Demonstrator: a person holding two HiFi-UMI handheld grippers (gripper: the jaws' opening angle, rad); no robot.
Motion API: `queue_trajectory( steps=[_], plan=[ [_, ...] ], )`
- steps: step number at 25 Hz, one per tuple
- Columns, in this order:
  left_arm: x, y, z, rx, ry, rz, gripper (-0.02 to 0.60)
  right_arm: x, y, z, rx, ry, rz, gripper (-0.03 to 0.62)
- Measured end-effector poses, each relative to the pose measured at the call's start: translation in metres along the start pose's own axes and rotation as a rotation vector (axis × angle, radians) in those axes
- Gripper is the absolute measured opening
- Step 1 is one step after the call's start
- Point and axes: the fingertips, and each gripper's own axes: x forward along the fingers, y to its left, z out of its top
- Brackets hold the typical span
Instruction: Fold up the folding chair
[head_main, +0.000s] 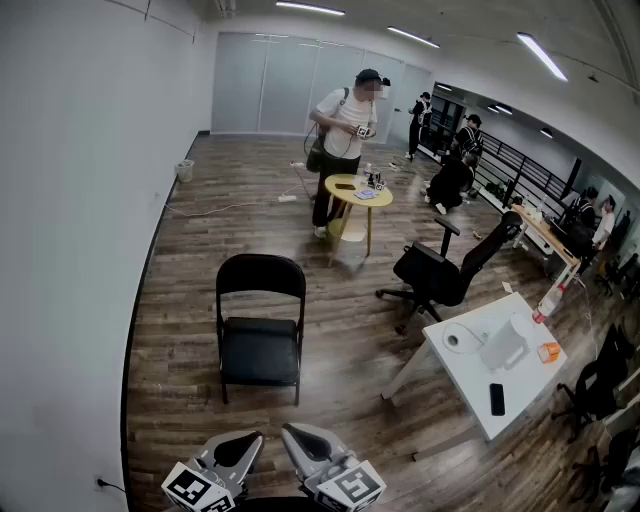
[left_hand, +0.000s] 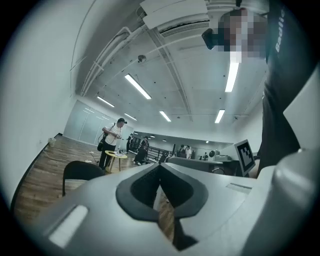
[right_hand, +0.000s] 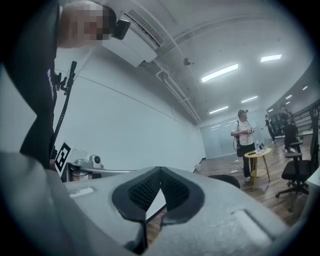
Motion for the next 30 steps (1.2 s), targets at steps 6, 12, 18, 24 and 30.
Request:
queue_trajectory(
  steps=[6,12,18,24,30],
  plan=[
    [0.000,0.002,0.000,0.004,-0.001,0.004,-0.002,0.001,0.001,-0.001,-0.005,0.005,0.005,-0.003],
    [0.000,0.003,-0.004,0.000,0.002,0.011,-0.002,0.001,0.000,-0.005,0.007,-0.003,0.010,-0.002],
    [0.005,-0.001,-0.006,0.000,0.016,0.016,-0.002,-0.005,-0.007,-0.002,0.021,-0.018,0.000,-0.002],
    [0.020,-0.006,-0.009,0.003,0.020,0.031,-0.002,-0.013,-0.018,0.000,0.011,-0.020,0.017,-0.003],
    [0.040,-0.015,-0.011,0.014,0.018,0.047,-0.002,-0.024,-0.038,0.002,0.008,-0.020,0.031,-0.002]
  ],
)
